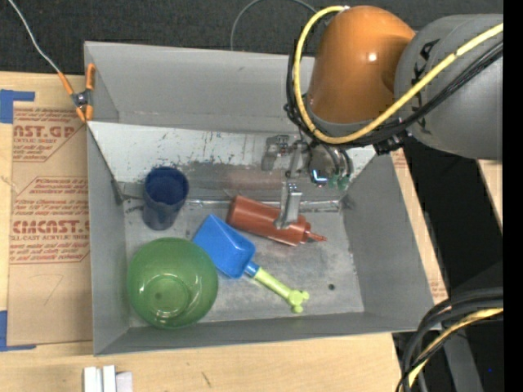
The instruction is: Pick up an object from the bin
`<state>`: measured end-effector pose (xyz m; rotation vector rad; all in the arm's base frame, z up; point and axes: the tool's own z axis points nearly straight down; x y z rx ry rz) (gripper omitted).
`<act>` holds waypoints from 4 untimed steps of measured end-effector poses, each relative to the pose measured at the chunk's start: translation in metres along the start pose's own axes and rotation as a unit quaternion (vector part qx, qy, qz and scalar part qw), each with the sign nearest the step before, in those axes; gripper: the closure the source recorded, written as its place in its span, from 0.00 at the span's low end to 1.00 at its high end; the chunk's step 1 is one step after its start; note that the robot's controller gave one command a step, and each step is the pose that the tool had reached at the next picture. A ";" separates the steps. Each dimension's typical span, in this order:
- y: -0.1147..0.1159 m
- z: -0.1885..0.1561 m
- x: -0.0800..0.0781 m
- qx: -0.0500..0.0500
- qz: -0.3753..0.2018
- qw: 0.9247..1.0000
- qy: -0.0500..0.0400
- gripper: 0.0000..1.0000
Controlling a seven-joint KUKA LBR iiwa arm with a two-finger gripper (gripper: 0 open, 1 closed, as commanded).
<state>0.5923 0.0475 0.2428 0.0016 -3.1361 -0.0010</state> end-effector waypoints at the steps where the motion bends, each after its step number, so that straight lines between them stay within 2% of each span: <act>1: 0.000 -0.005 -0.001 0.000 0.000 1.000 -0.004 0.00; 2: -0.005 0.096 0.008 0.000 -0.009 1.000 -0.003 0.00; 3: 0.001 0.128 -0.002 0.000 -0.032 0.999 -0.006 0.00; 4: -0.032 0.169 -0.005 -0.001 0.009 1.000 -0.012 0.00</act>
Offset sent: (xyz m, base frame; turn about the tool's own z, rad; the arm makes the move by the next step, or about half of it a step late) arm -0.0120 -0.0065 -0.1191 -0.0218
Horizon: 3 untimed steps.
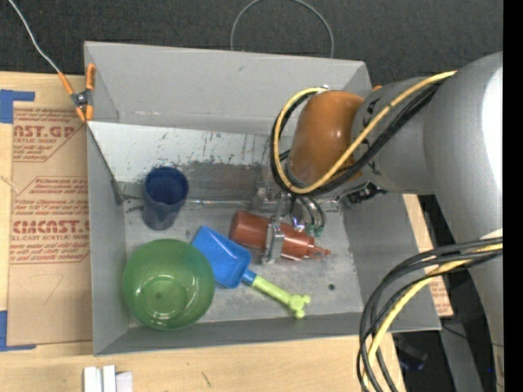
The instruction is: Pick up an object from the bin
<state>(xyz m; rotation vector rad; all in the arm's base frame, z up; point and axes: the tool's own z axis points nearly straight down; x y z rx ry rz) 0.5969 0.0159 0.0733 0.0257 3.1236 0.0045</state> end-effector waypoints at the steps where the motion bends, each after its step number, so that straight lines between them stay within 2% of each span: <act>1: 0.008 0.004 0.009 0.000 -0.103 0.995 0.005 1.00; 2: 0.008 0.004 0.009 0.000 -0.103 0.995 0.005 1.00; 3: -0.055 0.003 0.022 0.000 -0.094 0.996 0.005 1.00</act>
Offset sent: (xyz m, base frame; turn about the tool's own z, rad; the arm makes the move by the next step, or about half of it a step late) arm 0.0000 0.0000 0.0000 0.0000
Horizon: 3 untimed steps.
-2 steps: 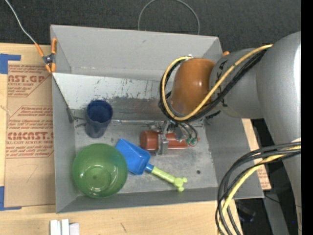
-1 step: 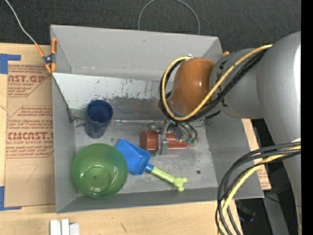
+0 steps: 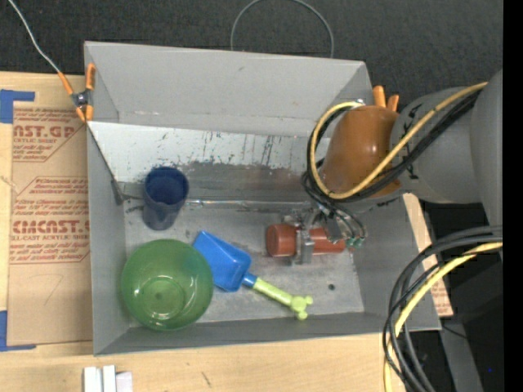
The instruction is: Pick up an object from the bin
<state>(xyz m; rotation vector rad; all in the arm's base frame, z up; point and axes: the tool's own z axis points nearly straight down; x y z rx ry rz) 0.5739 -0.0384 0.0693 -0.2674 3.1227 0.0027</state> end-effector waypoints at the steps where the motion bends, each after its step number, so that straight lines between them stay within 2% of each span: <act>1: 0.066 -0.056 -0.027 -0.001 -0.001 1.000 -0.001 1.00; 2: 0.066 -0.056 -0.027 -0.001 -0.001 1.000 -0.001 1.00; 3: 0.047 -0.098 -0.029 0.000 -0.006 1.000 -0.004 1.00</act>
Offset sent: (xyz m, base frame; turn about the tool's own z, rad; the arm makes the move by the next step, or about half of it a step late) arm 0.0000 0.0000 0.0000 0.0000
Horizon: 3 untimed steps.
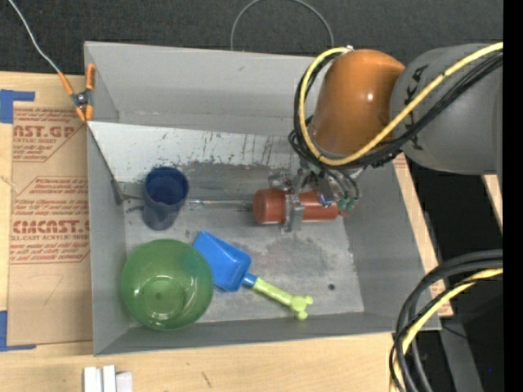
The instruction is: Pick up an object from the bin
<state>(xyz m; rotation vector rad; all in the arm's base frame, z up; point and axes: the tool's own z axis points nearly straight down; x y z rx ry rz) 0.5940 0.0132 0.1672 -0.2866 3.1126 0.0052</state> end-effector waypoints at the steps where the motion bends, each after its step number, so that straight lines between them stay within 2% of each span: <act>1: -0.002 -0.022 0.010 -0.001 0.014 1.000 0.001 1.00; 2: 0.001 -0.091 0.017 0.000 0.012 1.000 -0.002 1.00; 3: -0.004 -0.159 0.004 0.000 0.006 1.000 -0.005 1.00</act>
Offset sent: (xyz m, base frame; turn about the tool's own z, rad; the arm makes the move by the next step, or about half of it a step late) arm -0.0191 -0.0029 0.0888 0.0244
